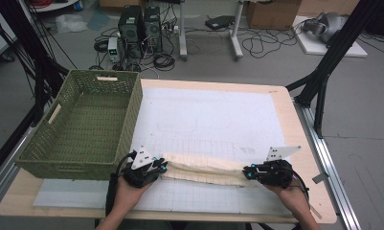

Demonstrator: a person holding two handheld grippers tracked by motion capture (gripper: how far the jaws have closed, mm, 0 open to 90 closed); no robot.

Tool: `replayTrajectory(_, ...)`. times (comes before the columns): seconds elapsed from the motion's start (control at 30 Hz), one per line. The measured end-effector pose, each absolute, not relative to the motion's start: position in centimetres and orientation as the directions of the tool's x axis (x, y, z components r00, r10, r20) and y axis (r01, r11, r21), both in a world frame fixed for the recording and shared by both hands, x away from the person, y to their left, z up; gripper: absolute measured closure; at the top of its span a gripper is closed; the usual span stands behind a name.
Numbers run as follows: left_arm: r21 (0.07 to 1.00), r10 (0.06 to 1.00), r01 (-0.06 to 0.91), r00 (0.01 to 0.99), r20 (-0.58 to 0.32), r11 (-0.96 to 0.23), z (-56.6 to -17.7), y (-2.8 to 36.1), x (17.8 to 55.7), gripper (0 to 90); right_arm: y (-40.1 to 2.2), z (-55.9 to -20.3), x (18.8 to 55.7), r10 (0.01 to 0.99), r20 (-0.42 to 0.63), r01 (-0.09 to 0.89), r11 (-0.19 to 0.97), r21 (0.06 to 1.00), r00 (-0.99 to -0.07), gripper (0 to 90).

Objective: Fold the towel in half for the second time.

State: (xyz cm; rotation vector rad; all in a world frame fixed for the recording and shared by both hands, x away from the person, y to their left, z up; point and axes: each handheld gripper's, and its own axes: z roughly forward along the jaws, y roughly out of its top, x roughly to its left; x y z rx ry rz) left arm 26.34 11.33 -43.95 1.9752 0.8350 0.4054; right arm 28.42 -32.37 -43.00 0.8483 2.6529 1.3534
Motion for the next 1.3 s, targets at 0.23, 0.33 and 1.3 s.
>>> replayTrajectory(0.23,0.834,0.671,0.4,0.74,-0.049,-0.38,-44.3,11.1,26.2,70.0,-32.9,-41.7,28.8,0.488,0.238,0.455,0.39,0.801,-0.839,63.4)
replayTrajectory(0.33,0.834,0.675,0.378,0.738,-0.011,-0.401,-44.0,10.9,26.3,75.3,-32.0,-41.4,29.4,0.478,0.225,0.443,0.412,0.796,-0.849,61.0)
replayTrajectory(1.3,0.829,0.666,0.405,0.744,-0.053,-0.386,-42.5,9.8,27.6,76.5,-30.9,-43.3,28.2,0.415,0.186,0.413,0.569,0.711,-0.891,76.1)
